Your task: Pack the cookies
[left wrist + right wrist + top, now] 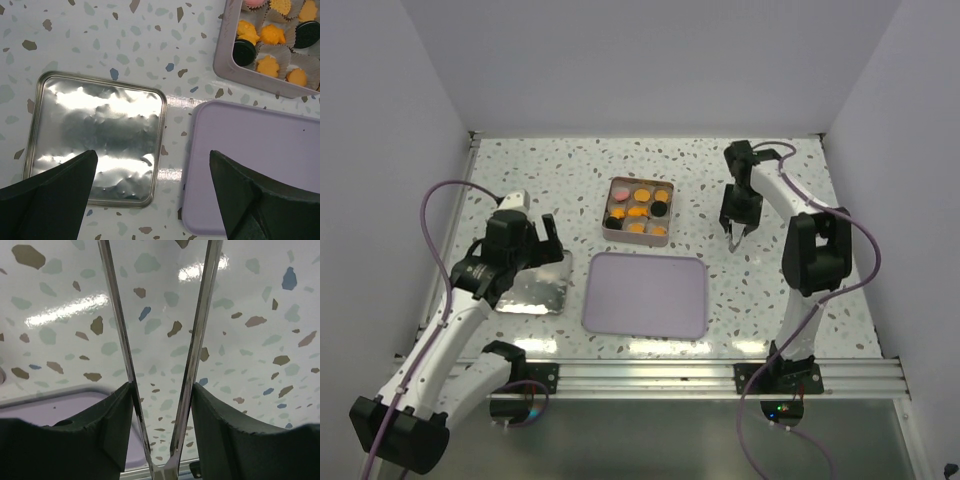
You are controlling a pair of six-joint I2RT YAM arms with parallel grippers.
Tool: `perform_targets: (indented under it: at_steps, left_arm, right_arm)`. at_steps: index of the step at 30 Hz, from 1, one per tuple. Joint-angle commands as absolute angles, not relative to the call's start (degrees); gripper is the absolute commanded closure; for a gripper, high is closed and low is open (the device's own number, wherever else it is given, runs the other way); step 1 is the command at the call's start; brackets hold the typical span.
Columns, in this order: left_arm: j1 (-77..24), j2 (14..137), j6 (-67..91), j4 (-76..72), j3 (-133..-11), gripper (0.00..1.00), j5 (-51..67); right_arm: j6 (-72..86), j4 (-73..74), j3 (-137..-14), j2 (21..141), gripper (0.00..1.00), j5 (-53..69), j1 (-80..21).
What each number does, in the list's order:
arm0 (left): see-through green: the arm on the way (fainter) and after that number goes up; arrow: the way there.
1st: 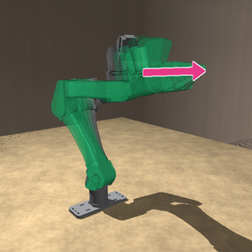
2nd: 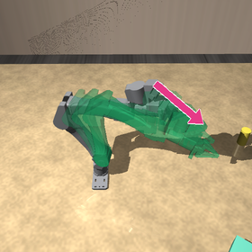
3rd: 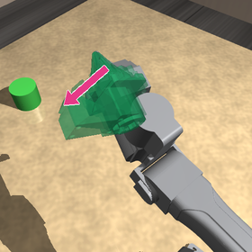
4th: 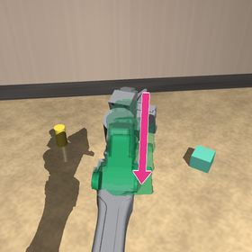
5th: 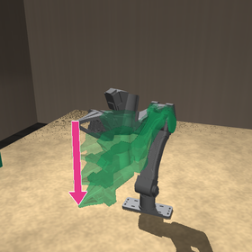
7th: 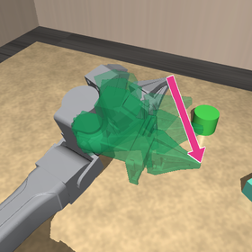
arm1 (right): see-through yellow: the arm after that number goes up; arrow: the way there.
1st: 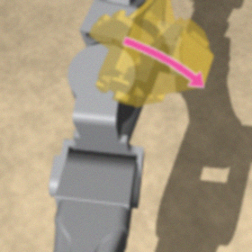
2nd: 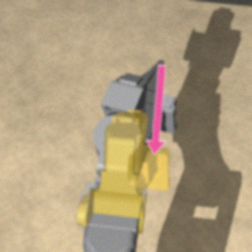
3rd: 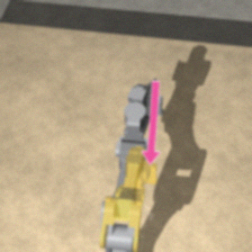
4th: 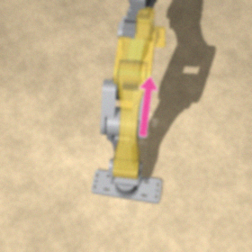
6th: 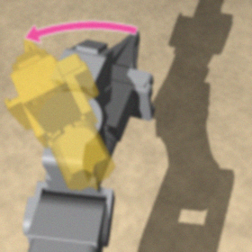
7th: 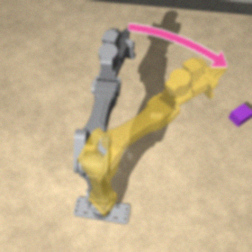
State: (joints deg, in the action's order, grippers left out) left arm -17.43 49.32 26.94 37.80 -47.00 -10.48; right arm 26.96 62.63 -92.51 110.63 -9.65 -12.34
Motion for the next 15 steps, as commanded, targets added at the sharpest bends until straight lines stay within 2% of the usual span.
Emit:
perform_targets:
  at_steps: [1, 12, 15]
  left_arm:
    - [-17.8, 50.1, 26.9, 36.5, -47.2, 0.00, -11.3]
    - [-17.2, 60.7, 28.7, 38.6, -49.1, 0.00, -15.6]
    - [-17.3, 62.5, 28.4, 35.5, -47.5, 0.00, -17.4]
  right_arm:
    - [27.3, 58.0, -92.7, 113.5, 0.49, -7.2, -11.7]
    - [26.5, 59.9, -107.4, 130.6, 0.49, -3.1, -6.0]
    - [26.3, 60.6, -110.6, 133.5, 0.45, -2.6, -4.7]
